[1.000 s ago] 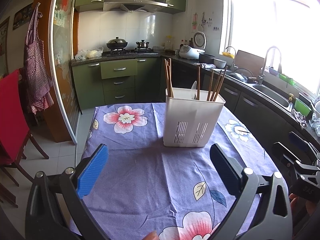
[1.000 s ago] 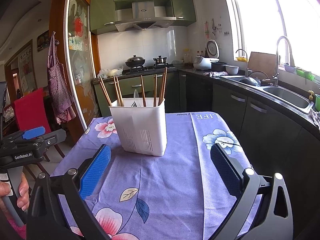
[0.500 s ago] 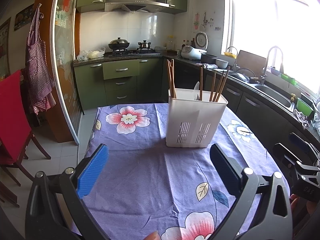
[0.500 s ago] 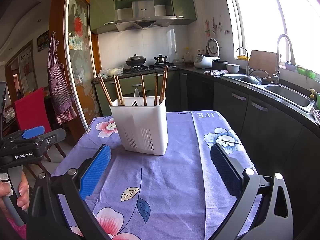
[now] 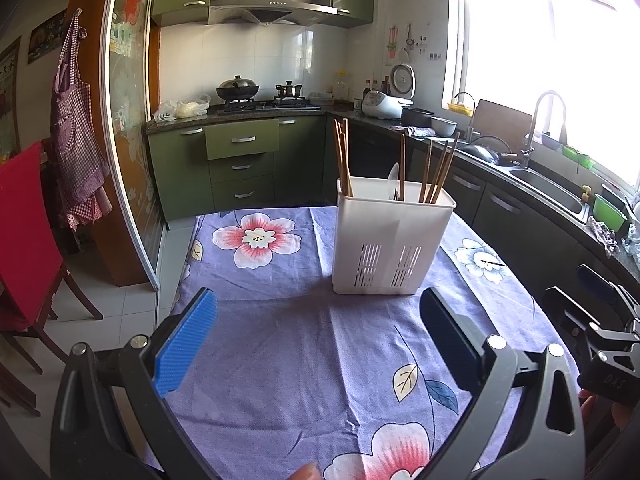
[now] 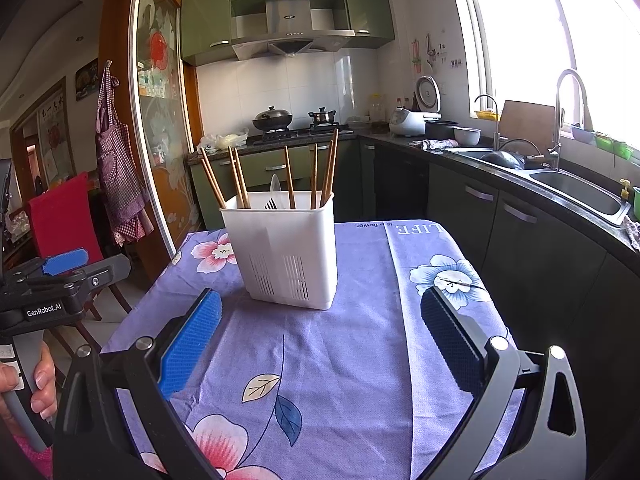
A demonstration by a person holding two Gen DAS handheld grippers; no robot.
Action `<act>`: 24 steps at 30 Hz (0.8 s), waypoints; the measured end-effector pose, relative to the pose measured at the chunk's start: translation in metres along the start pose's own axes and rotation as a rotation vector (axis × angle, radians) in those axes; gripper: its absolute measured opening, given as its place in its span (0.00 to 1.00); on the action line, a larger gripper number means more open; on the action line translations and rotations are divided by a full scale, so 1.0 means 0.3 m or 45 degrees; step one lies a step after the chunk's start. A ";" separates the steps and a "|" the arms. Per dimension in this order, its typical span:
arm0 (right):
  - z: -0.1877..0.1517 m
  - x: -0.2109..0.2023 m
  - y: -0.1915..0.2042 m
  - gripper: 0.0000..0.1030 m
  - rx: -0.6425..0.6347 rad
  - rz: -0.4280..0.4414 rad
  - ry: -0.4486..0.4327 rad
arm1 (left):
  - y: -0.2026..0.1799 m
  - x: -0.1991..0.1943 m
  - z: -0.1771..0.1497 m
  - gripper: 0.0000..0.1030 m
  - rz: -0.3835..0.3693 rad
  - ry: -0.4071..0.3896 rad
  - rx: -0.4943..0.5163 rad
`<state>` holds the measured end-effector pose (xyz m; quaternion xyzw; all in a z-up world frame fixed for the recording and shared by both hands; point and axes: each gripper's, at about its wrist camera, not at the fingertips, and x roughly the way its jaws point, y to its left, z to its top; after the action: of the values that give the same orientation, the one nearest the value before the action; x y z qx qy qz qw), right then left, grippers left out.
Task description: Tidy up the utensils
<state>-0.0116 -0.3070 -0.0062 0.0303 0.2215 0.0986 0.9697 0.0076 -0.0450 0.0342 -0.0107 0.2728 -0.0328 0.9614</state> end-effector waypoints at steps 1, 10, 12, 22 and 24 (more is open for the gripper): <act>0.002 0.000 -0.002 0.96 0.000 0.001 0.001 | 0.000 0.000 0.000 0.94 0.000 -0.002 -0.001; -0.002 0.013 -0.003 0.96 -0.002 0.001 0.009 | -0.007 0.005 0.001 0.94 -0.024 0.010 0.019; -0.005 0.015 -0.005 0.96 0.000 0.002 0.011 | -0.006 0.005 0.000 0.94 -0.022 0.011 0.018; -0.005 0.022 -0.008 0.96 0.001 0.003 0.021 | -0.001 0.008 -0.004 0.94 0.000 0.011 0.023; -0.006 0.022 -0.008 0.96 0.000 0.002 0.023 | -0.001 0.009 -0.006 0.94 -0.001 0.015 0.025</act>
<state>-0.0060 -0.3079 -0.0109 0.0295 0.2303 0.0997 0.9676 0.0089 -0.0456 0.0311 -0.0012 0.2783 -0.0357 0.9598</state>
